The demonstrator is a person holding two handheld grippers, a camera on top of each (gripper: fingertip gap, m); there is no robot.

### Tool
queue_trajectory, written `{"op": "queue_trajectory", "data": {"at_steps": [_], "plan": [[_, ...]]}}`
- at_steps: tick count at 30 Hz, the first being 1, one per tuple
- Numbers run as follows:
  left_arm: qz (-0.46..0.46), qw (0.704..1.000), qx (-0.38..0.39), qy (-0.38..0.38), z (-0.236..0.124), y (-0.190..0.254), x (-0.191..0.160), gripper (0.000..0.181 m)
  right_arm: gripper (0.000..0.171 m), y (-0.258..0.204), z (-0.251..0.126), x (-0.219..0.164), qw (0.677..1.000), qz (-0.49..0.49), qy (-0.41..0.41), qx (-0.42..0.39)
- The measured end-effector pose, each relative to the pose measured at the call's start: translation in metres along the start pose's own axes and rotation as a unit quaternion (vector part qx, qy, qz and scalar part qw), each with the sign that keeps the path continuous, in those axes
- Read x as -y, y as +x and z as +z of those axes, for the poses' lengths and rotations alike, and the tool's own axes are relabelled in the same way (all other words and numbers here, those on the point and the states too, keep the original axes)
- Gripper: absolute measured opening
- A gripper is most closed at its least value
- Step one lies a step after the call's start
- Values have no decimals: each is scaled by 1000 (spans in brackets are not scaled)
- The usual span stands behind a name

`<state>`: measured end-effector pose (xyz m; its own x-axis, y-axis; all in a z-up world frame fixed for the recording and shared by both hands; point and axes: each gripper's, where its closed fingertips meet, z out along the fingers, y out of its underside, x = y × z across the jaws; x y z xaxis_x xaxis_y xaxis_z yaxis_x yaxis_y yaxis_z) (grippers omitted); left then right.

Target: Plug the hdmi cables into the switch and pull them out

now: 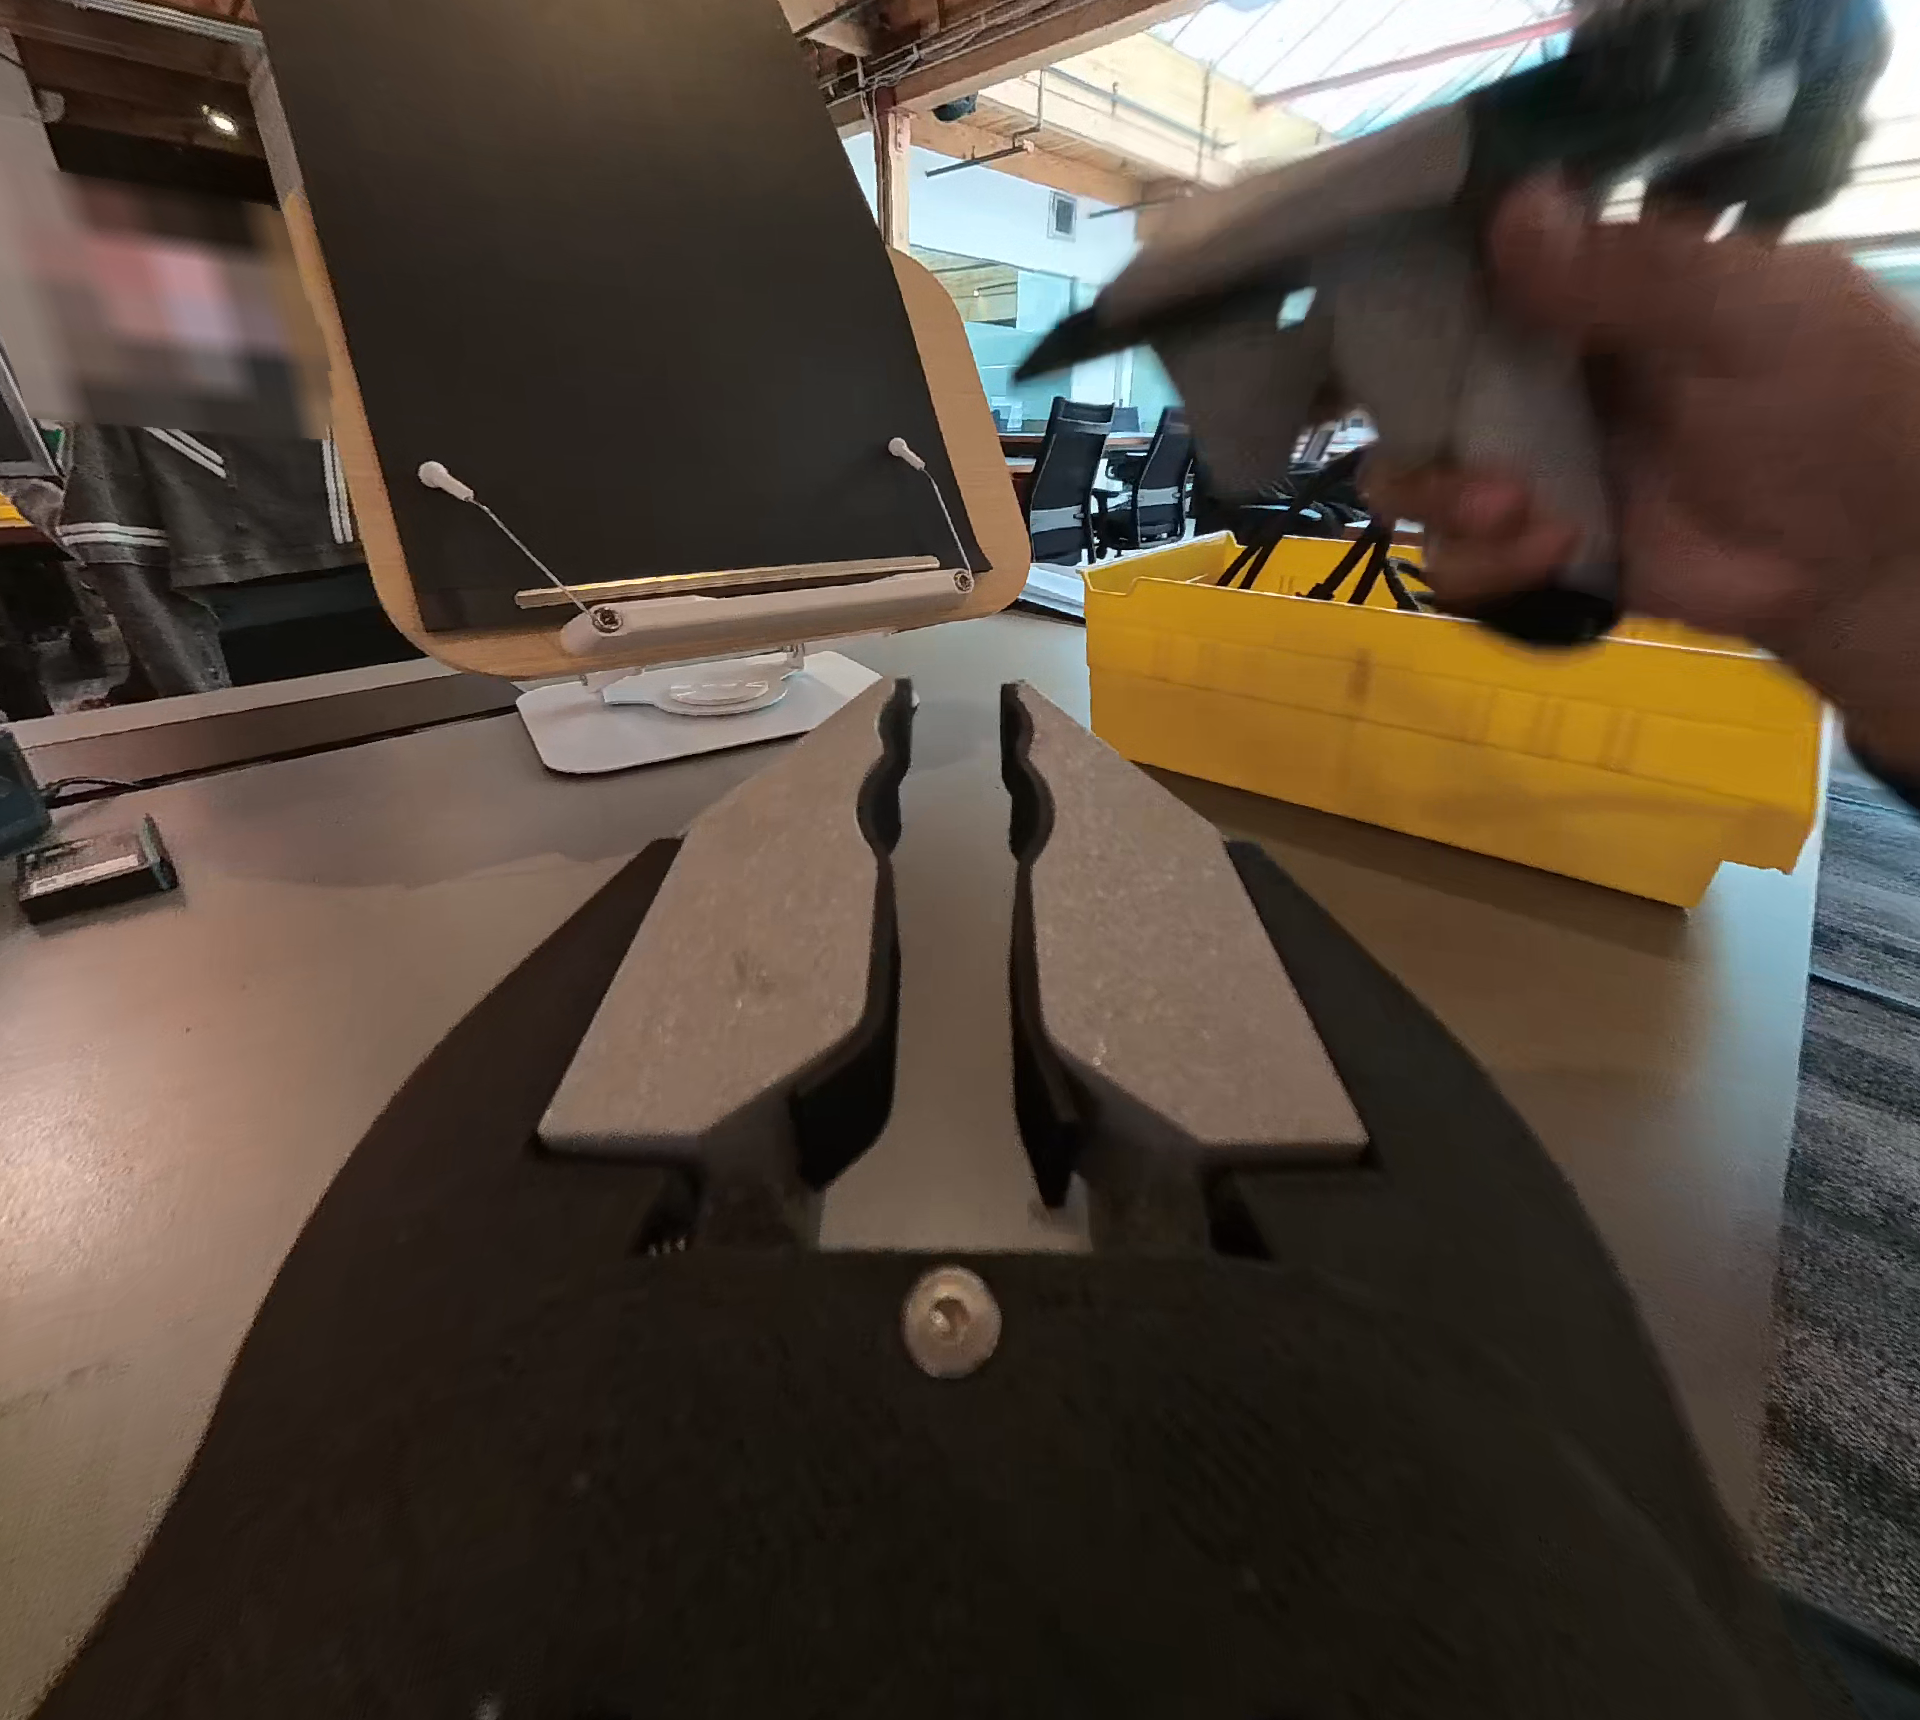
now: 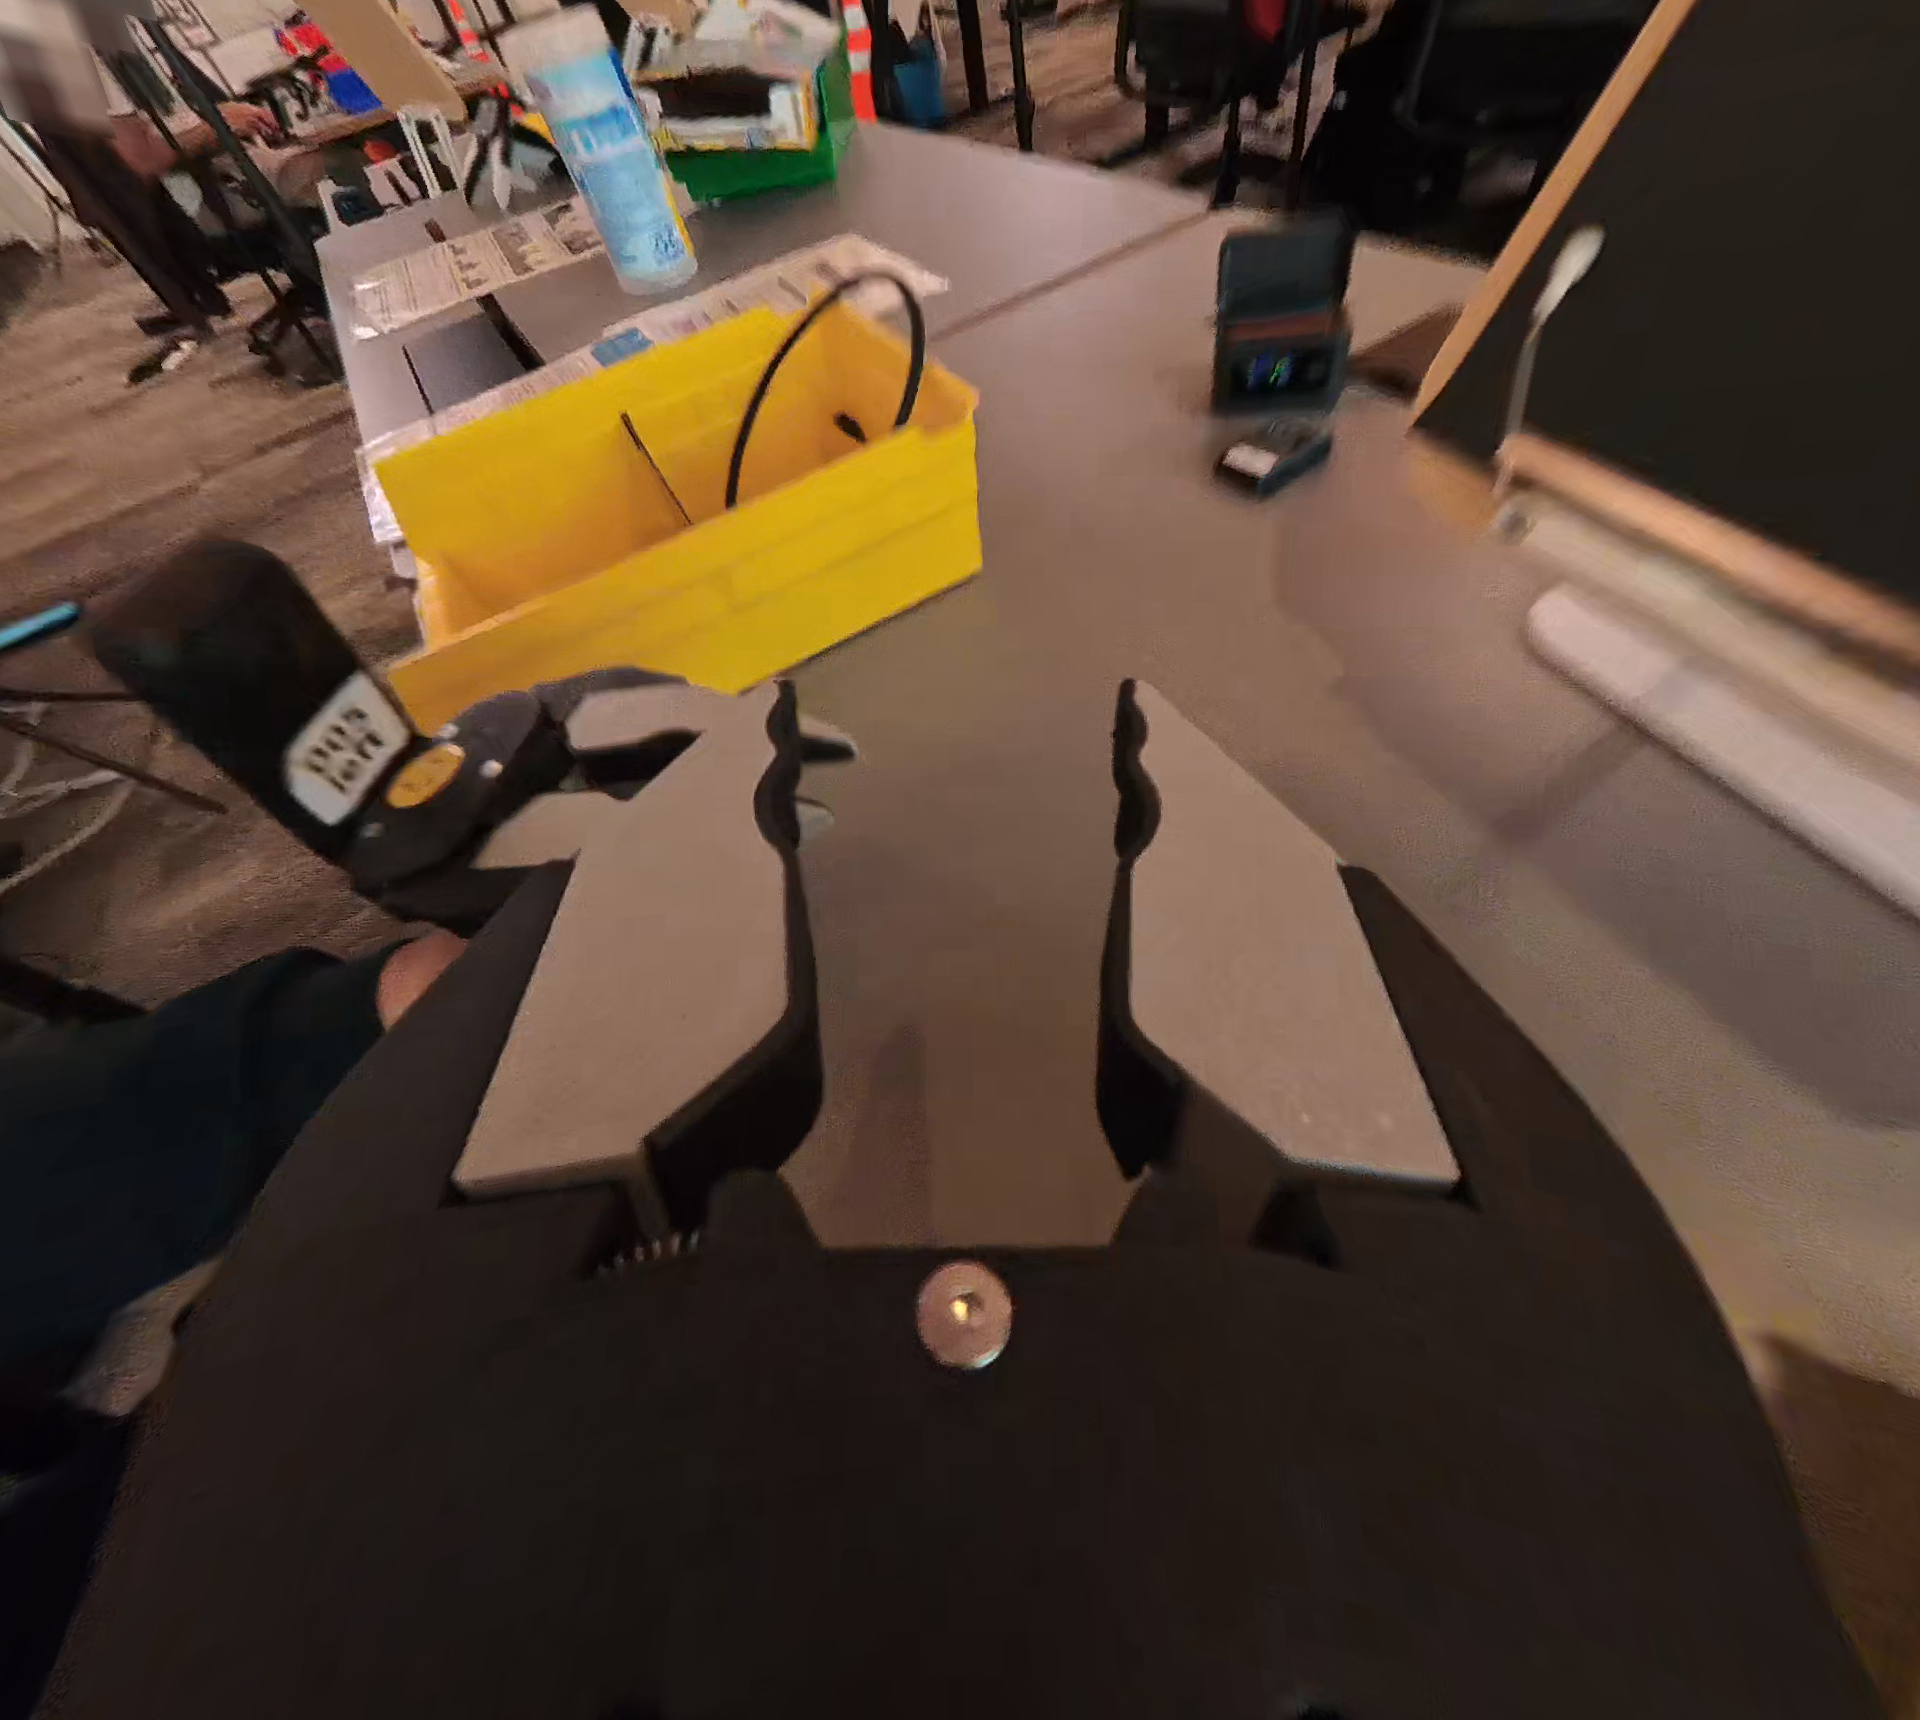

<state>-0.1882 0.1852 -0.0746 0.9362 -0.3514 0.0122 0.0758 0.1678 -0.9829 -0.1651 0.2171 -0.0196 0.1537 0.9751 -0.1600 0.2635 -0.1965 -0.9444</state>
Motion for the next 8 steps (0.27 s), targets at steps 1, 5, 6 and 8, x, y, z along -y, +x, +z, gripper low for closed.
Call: {"op": "queue_trajectory", "data": {"at_steps": [1,5,6,8], "plan": [[-1,1000,1,-2,-1,0,0,16,64,0,16,-21,1000,18,-11,2],[14,1000,-3,-16,1,5,-4,19,65,43,64,-92,994,-11,-84,-68],[14,1000,-3,-20,2,5,-5,20,63,57,70,-100,992,-22,-88,-88],[11,1000,-4,-24,3,5,-6,21,62,75,75,-108,991,-20,-93,-99]]}}
